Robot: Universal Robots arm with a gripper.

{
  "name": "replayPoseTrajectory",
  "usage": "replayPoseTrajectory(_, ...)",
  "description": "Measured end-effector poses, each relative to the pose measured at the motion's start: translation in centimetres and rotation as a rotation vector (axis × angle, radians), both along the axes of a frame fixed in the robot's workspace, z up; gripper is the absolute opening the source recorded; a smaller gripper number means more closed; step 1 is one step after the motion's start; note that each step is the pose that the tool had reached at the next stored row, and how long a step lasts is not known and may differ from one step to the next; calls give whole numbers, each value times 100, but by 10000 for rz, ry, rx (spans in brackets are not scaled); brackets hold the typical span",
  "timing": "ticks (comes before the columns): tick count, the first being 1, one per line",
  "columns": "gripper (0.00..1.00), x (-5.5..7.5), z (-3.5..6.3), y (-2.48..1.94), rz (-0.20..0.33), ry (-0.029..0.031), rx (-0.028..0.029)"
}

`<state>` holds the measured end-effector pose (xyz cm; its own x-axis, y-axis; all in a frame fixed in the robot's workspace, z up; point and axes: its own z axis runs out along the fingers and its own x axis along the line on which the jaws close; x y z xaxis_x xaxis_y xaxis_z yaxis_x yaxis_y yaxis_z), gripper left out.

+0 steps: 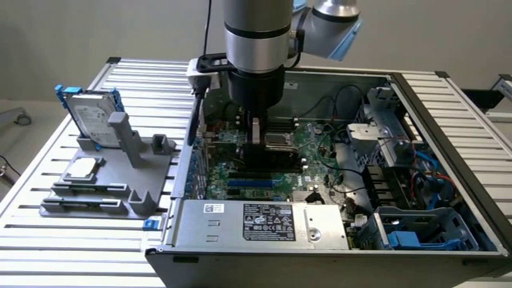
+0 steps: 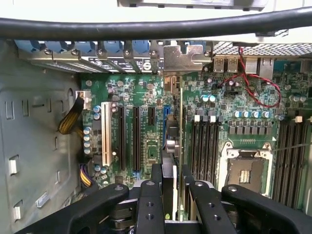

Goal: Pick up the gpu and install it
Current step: 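Insert the gpu into the slot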

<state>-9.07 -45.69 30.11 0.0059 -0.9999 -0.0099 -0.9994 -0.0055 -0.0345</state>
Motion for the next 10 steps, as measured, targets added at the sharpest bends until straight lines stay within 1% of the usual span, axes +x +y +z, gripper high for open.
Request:
replayPoseTrajectory(6, 26, -40, -55, -10, -3, -25, -1)
replayPoseTrajectory(10, 26, -46, -68, -17, -4, -30, -1)
